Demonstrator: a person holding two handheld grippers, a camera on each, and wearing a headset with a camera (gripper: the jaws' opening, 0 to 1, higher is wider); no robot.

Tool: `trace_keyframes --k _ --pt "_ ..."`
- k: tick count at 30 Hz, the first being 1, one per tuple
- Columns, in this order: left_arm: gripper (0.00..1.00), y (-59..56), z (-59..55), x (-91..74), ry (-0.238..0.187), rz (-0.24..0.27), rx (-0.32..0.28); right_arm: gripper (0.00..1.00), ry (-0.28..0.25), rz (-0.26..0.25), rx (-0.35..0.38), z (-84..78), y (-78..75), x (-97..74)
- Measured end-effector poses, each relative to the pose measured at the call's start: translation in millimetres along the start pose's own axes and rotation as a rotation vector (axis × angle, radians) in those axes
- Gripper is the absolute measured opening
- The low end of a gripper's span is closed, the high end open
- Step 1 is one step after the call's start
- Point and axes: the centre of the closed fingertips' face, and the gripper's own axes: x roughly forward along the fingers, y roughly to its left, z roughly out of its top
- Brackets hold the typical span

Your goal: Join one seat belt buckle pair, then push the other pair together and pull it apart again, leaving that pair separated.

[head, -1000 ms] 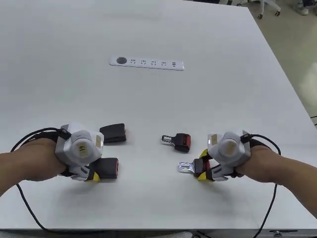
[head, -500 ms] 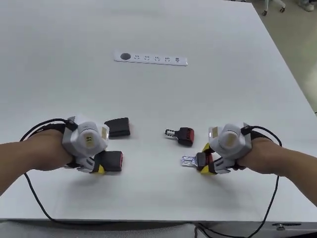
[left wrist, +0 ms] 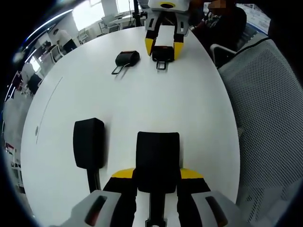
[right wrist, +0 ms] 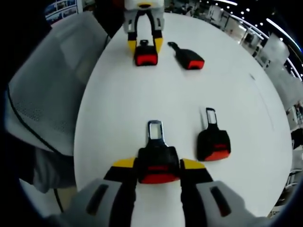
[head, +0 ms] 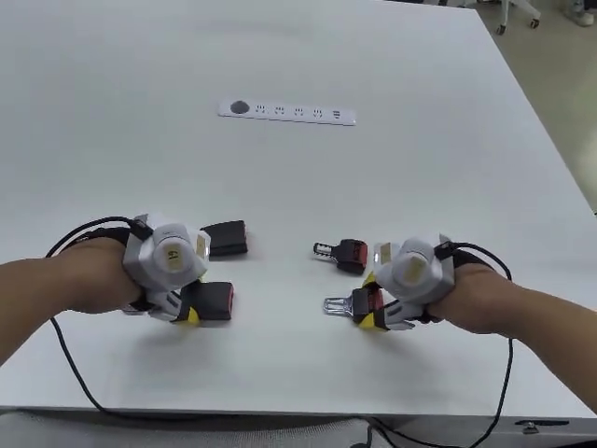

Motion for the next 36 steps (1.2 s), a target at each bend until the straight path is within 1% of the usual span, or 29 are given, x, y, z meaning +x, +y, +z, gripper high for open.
trace_keyframes --k 3,5,7,14,15,22,25,28,31,36 --pt "0.33 0.3 0.0 0.1 0.006 -0.002 0.001 0.36 -0.015 0.007 -0.004 10.5 2.5 6.0" --pt "0.33 0.6 -0.1 0.2 0.009 -0.005 0.002 0.36 -0.023 0.010 -0.003 14.8 3.2 8.9" --pt "0.33 0.8 -0.2 0.3 0.010 -0.006 0.003 0.36 -0.043 0.009 0.002 26.6 3.5 15.0" --pt "0.33 1.1 -0.6 0.6 0.004 -0.006 -0.001 0.36 -0.087 0.006 0.004 55.9 5.2 28.5" --pt "0.33 1.1 -0.5 0.6 0.004 -0.006 -0.001 0.36 -0.091 0.006 0.004 58.1 4.9 29.6" --pt "0.33 1.4 -0.7 0.7 -0.006 -0.007 -0.005 0.36 -0.118 0.010 -0.015 88.4 6.1 42.9" --pt "0.33 2.0 -0.7 0.8 -0.019 -0.012 -0.013 0.35 -0.126 0.009 -0.009 97.1 5.7 46.8" --pt "0.33 1.6 -0.6 0.4 -0.023 -0.011 -0.013 0.35 -0.133 0.005 0.000 103.8 5.0 49.8" --pt "0.33 1.4 -0.4 0.0 -0.023 -0.011 -0.014 0.35 -0.136 0.002 0.012 109.1 5.0 51.4" --pt "0.33 1.6 0.0 0.5 -0.015 -0.015 -0.014 0.35 -0.150 0.010 0.001 115.7 9.4 53.6"
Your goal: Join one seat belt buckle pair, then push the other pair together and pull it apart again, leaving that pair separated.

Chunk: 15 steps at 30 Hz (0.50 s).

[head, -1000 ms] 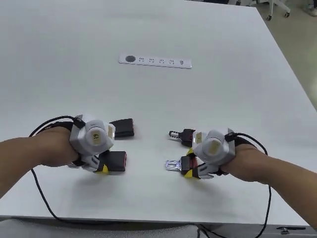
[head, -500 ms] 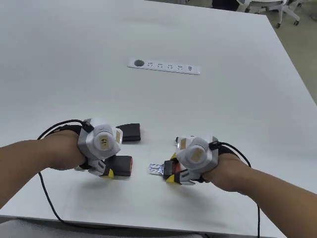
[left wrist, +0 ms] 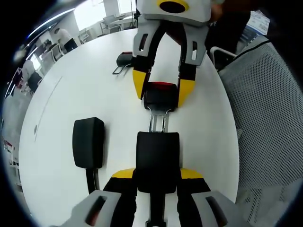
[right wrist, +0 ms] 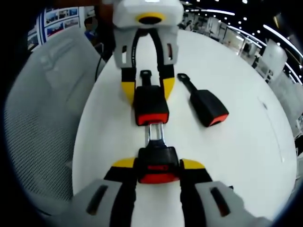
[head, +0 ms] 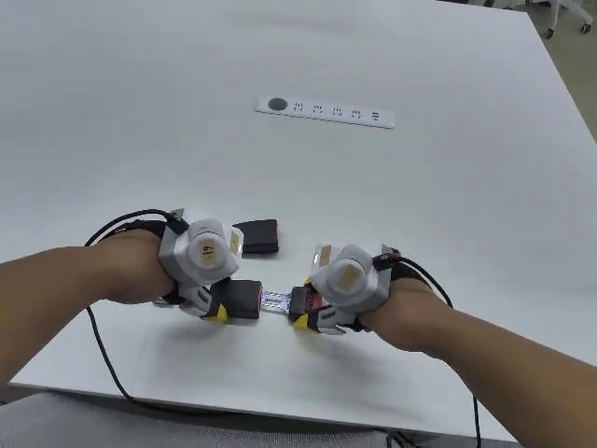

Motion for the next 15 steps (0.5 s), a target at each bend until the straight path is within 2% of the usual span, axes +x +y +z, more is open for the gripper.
trace_keyframes --k 15 --pt "0.33 0.7 1.7 0.3 0.011 -0.004 0.009 0.35 -0.005 -0.017 -0.020 -0.3 -0.5 -1.7"
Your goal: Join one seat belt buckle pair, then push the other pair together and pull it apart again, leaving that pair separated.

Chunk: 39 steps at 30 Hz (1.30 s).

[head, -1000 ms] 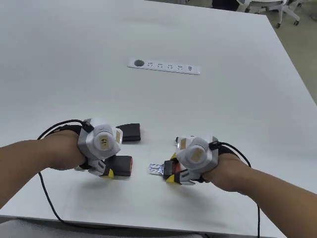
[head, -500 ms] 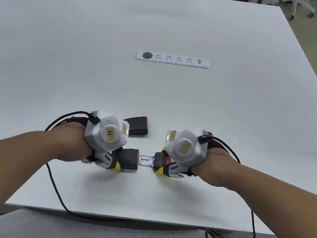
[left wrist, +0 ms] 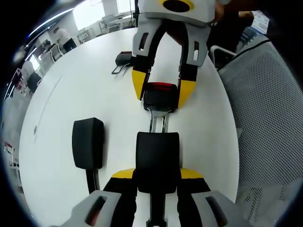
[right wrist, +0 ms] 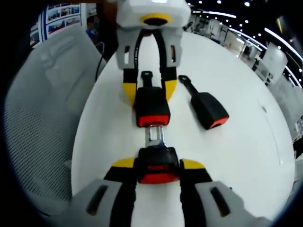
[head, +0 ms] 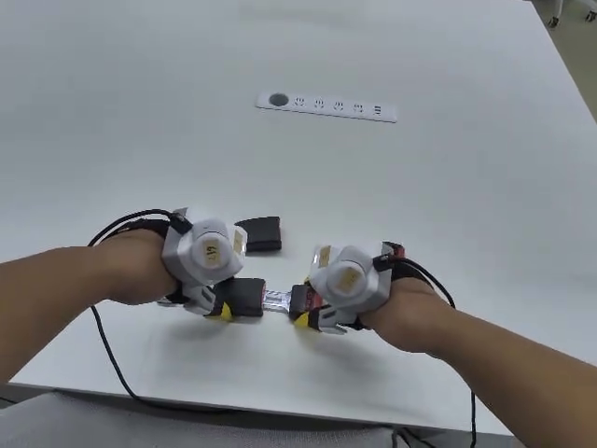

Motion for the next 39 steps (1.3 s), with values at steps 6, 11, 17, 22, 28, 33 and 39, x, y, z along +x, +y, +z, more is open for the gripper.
trace_keyframes --k 6,11,17,22,28,33,39 --pt "0.33 0.0 -0.1 0.1 0.002 -0.005 0.009 0.35 -0.010 -0.004 0.000 0.4 -0.2 -0.1" --pt "0.33 -0.1 0.4 0.4 0.005 -0.008 0.015 0.35 -0.011 -0.005 -0.018 1.6 -0.2 -0.8" --pt "0.33 -0.5 1.3 0.2 0.007 -0.012 0.030 0.35 -0.024 -0.001 -0.041 12.3 3.5 4.8" --pt "0.32 -0.5 1.0 0.0 -0.001 -0.012 0.041 0.35 -0.033 -0.007 -0.032 12.4 2.9 5.7" --pt "0.32 -1.0 1.1 -0.5 -0.013 -0.016 0.045 0.34 -0.035 -0.007 -0.011 14.8 3.5 7.0" --pt "0.32 -1.1 0.7 -0.7 -0.020 -0.017 0.046 0.34 -0.026 -0.006 -0.018 18.2 4.0 10.1" --pt "0.31 -1.0 0.6 -0.6 -0.018 -0.017 0.049 0.33 -0.027 0.000 -0.019 25.9 5.2 14.1"
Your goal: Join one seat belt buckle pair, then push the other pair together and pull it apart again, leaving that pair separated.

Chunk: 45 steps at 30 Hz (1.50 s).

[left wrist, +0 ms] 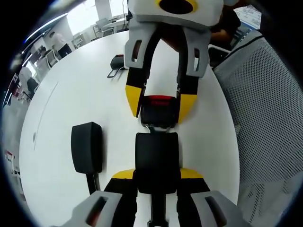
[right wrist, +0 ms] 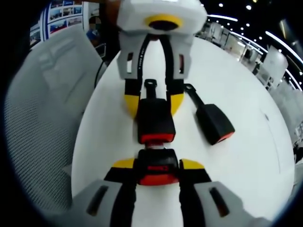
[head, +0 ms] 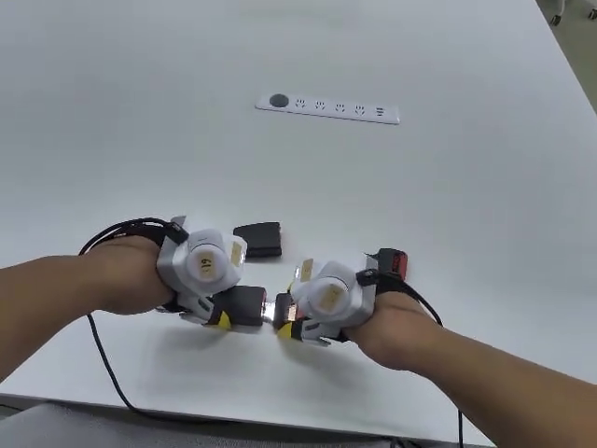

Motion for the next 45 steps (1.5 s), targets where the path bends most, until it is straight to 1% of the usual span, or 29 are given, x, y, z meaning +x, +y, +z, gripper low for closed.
trace_keyframes --k 4,5,10,19,20,21,22,23,24,26,28,30,35,41,45 --pt "0.31 -0.1 0.0 0.2 0.001 -0.001 0.005 0.33 -0.008 0.001 -0.004 4.6 0.0 3.1" --pt "0.31 -0.4 -1.0 -0.3 0.008 -0.002 -0.002 0.33 0.004 0.005 0.003 3.8 0.9 4.0" --pt "0.31 0.4 0.7 -0.2 0.009 -0.001 0.003 0.33 0.003 0.000 -0.002 1.8 0.5 5.5" --pt "0.31 1.7 1.2 0.3 -0.004 -0.002 0.000 0.33 0.012 0.000 -0.009 0.0 0.4 4.9" --pt "0.31 2.0 1.0 0.0 -0.012 0.000 -0.011 0.33 0.014 0.001 -0.009 -0.2 0.3 4.7" --pt "0.31 1.9 0.7 -0.3 -0.018 0.005 -0.006 0.33 0.017 0.003 -0.010 -0.4 0.4 4.5" --pt "0.31 1.5 0.3 -1.1 -0.031 0.017 -0.007 0.33 0.032 0.002 -0.026 -2.3 0.2 3.5" --pt "0.31 0.9 0.0 -1.5 -0.047 0.024 -0.012 0.34 0.026 0.003 -0.022 -2.0 0.4 3.6" --pt "0.31 0.8 -0.7 -2.1 -0.051 0.026 -0.012 0.34 0.023 0.006 -0.016 -2.5 -0.2 3.2" --pt "0.31 1.1 -0.5 -1.6 -0.047 0.021 -0.011 0.34 0.017 0.009 -0.019 -2.2 -0.3 2.8" --pt "0.31 1.0 -0.2 -1.0 -0.028 0.004 -0.001 0.34 0.020 0.009 -0.019 -2.2 0.1 2.7" --pt "0.31 0.9 0.0 -0.9 -0.024 -0.003 0.003 0.34 0.018 0.010 -0.017 -2.6 0.5 2.0" --pt "0.31 0.7 -1.0 -0.7 -0.025 -0.008 0.003 0.34 0.013 0.006 -0.001 -3.2 0.2 0.6" --pt "0.31 0.2 -1.8 -0.6 -0.019 -0.007 0.004 0.34 0.018 0.011 -0.007 -2.5 0.2 1.4" --pt "0.31 -0.1 -1.8 -0.1 -0.003 -0.007 0.007 0.34 0.020 0.015 -0.004 -2.2 0.5 1.6"
